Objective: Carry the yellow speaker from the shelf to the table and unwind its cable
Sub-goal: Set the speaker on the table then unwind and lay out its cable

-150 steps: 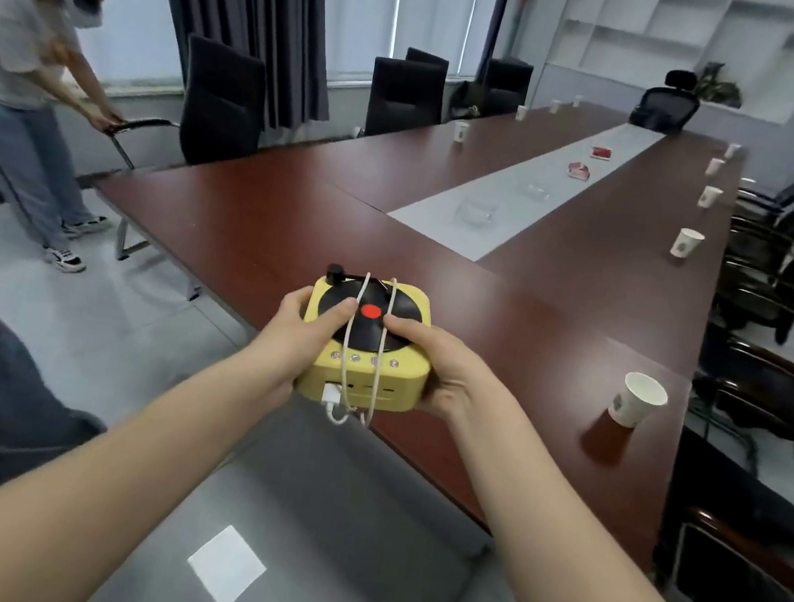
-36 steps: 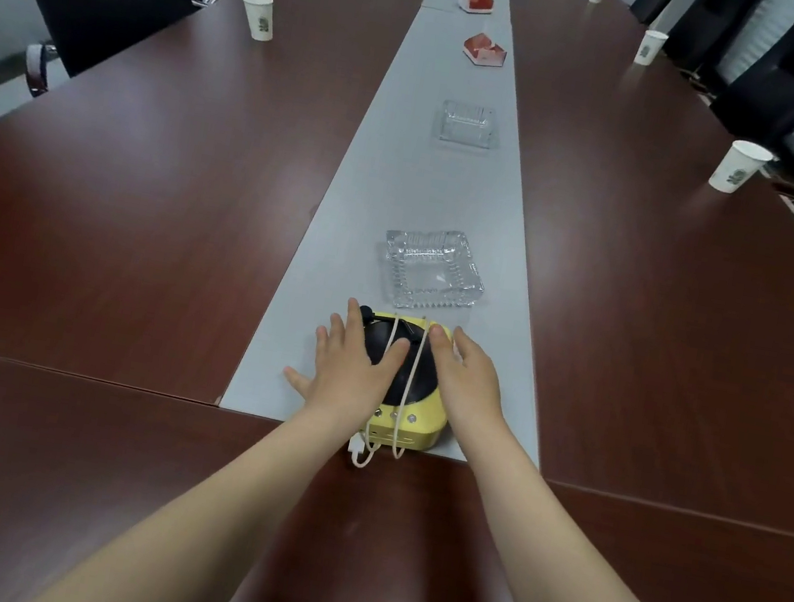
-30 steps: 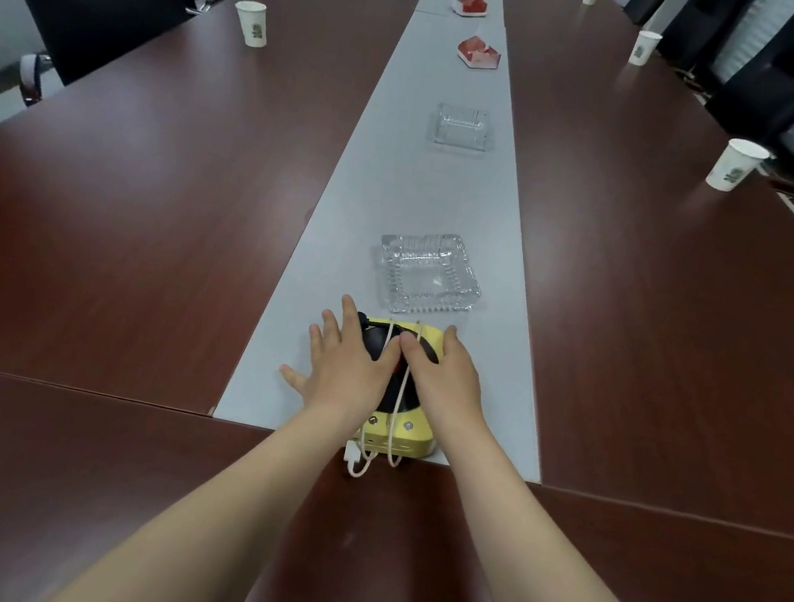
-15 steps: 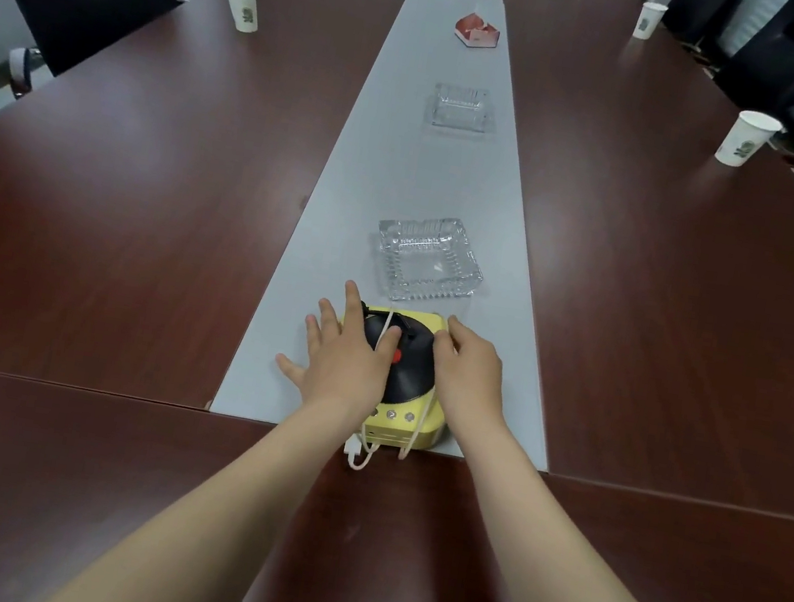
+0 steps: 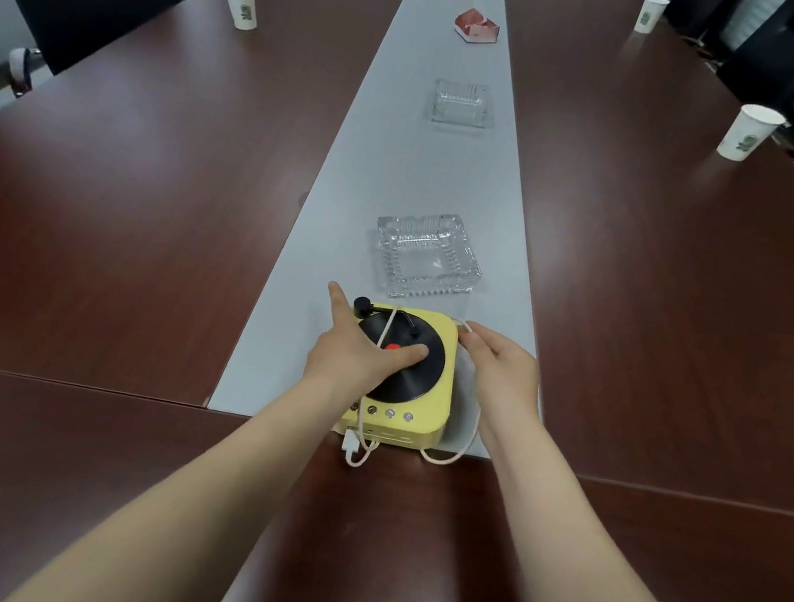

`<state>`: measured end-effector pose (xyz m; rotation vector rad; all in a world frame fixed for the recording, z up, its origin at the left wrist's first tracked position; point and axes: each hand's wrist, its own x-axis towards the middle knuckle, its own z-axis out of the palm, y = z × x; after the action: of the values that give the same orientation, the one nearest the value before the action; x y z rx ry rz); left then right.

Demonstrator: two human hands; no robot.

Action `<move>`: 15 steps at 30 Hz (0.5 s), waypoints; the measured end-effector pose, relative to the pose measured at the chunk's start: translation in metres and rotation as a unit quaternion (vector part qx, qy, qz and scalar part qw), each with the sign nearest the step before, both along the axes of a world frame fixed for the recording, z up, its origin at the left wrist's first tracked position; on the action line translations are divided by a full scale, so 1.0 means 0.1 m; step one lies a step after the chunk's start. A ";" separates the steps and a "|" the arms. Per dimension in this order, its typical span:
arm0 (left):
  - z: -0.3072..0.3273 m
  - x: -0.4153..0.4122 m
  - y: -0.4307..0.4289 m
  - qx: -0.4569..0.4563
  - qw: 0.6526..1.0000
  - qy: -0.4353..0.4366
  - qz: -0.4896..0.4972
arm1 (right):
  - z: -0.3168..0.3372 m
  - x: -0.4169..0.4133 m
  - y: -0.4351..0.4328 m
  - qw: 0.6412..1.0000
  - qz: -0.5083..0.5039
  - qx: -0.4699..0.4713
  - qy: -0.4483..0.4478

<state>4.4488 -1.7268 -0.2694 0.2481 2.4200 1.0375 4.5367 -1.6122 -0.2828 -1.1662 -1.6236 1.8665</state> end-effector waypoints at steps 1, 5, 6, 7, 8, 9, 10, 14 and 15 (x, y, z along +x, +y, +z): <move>0.00 -0.01 0.00 0.005 1.000 -0.008 0.001 | -0.01 0.01 0.01 1.000 -0.002 -0.014 0.005; -0.04 -0.02 -0.05 0.052 0.995 -0.078 0.016 | -0.01 0.04 0.01 0.996 -0.017 -0.079 0.034; -0.05 -0.01 -0.06 0.061 0.994 -0.083 0.023 | 0.00 0.05 0.00 0.995 -0.020 -0.093 0.041; -0.06 0.01 -0.07 0.070 0.994 -0.084 0.029 | -0.01 0.05 0.00 0.993 -0.020 -0.104 0.049; -0.08 0.02 -0.08 0.078 0.993 -0.081 0.034 | -0.01 0.05 -0.01 0.992 -0.019 -0.109 0.054; -0.10 0.03 -0.08 0.086 0.993 -0.075 0.039 | -0.02 0.05 -0.01 0.991 -0.018 -0.113 0.064; -0.12 0.03 -0.08 0.099 0.992 -0.066 0.041 | -0.02 0.05 -0.02 0.991 -0.017 -0.113 0.070; -0.12 0.05 -0.09 0.141 0.988 -0.040 0.036 | -0.02 0.05 -0.03 0.994 -0.011 -0.089 0.066; -0.12 0.06 -0.08 0.145 0.988 -0.036 0.037 | -0.03 0.05 -0.03 0.995 -0.008 -0.079 0.063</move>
<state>4.4547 -1.7351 -0.2813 0.2162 2.2237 1.4082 4.5421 -1.6152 -0.2854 -1.0946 -1.4172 2.0465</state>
